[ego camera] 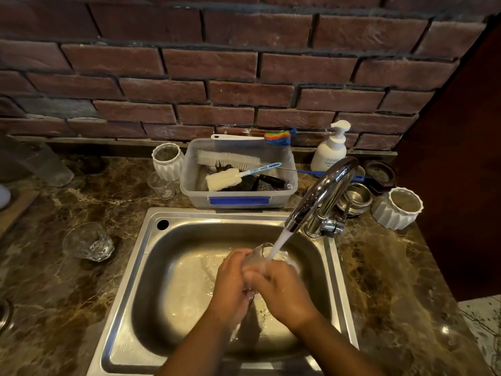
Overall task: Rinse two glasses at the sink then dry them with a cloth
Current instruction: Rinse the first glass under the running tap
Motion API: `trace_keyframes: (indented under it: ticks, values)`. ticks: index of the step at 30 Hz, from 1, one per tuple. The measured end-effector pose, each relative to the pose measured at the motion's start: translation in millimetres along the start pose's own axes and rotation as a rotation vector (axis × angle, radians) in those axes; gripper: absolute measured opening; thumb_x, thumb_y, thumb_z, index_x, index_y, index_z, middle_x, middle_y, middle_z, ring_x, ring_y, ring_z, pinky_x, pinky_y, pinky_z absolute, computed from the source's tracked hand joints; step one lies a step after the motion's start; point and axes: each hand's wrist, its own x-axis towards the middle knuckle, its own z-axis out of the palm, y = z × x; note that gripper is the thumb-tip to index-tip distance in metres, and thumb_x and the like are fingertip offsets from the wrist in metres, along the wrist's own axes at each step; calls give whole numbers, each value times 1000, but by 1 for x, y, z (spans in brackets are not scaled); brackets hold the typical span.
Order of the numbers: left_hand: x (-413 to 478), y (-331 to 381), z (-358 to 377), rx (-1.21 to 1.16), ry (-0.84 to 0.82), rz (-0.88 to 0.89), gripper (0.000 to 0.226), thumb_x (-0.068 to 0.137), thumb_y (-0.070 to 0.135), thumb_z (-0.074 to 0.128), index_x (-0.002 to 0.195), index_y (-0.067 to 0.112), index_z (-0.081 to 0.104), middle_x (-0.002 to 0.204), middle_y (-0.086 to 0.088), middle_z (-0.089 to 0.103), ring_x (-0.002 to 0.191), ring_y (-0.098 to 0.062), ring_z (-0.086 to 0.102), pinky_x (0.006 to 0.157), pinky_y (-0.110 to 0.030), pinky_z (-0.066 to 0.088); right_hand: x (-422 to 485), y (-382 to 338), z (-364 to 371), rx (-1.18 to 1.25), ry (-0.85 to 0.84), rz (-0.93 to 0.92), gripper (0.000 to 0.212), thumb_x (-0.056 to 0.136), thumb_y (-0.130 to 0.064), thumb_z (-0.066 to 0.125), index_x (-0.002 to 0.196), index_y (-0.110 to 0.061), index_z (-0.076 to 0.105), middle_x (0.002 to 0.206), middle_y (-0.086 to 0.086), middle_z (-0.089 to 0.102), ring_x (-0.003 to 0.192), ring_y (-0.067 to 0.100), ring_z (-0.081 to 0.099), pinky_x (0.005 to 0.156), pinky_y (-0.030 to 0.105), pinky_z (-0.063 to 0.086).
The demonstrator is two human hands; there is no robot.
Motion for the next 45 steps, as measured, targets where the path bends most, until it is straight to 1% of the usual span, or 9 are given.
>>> trace_keyframes:
  ticks: [5,11,19,26,29,32,35,39,45]
  values:
    - [6,34,-8,3,-147,-496,29,84,27,73,103,5,74,88,-15,70,70,-25,65,60,-31,51,0,6,-19,-555,-199,-330,19,96,-37,56,105,-27,70,109,-1,73,104,13,62,98,28,40]
    - [-4,5,8,9,57,55,24,104,21,50,93,12,69,84,-12,71,74,-19,70,67,-32,52,-2,-4,1,-2,50,43,19,95,-24,62,83,-19,76,75,-4,72,72,4,68,65,15,49]
    - [12,33,-2,101,-135,-503,29,81,28,75,101,7,75,89,-15,72,75,-27,65,61,-33,53,-3,14,-23,-584,-154,-425,19,94,-31,59,112,-28,65,114,-4,72,111,13,61,101,25,39]
    - [6,-2,12,2,69,37,20,103,24,51,99,15,68,92,-10,70,81,-20,67,69,-33,48,4,6,1,15,97,85,21,93,-23,61,78,-14,73,66,-2,67,62,4,63,61,30,52]
    - [11,14,1,34,-47,-183,34,101,36,55,112,8,69,101,-16,72,80,-23,69,68,-35,51,-3,4,-6,-229,-53,-133,20,96,-29,55,102,-26,73,96,-4,76,93,4,68,92,31,52]
    - [19,32,-5,104,-157,-443,43,84,31,73,117,4,71,99,-17,72,79,-26,66,59,-34,53,0,7,-24,-693,-217,-316,26,99,-33,52,122,-30,64,127,-4,69,129,10,54,124,44,16]
    - [16,26,4,-24,-113,-333,30,80,24,74,105,6,71,89,-13,70,74,-23,66,61,-31,52,2,1,-24,-688,-168,-330,20,98,-35,53,112,-31,66,115,-5,73,115,9,62,116,41,34]
    - [6,3,11,-127,41,-64,26,102,28,54,108,7,68,92,-13,69,78,-18,69,68,-31,56,5,-3,-6,-211,31,-46,21,97,-34,55,91,-25,73,83,-5,73,78,4,66,75,31,56]
    - [16,32,-5,76,-143,-464,52,70,32,86,113,5,74,102,-18,72,81,-28,68,60,-34,55,1,2,-24,-590,-185,-390,20,98,-31,55,113,-30,69,113,-3,73,110,12,63,101,30,44]
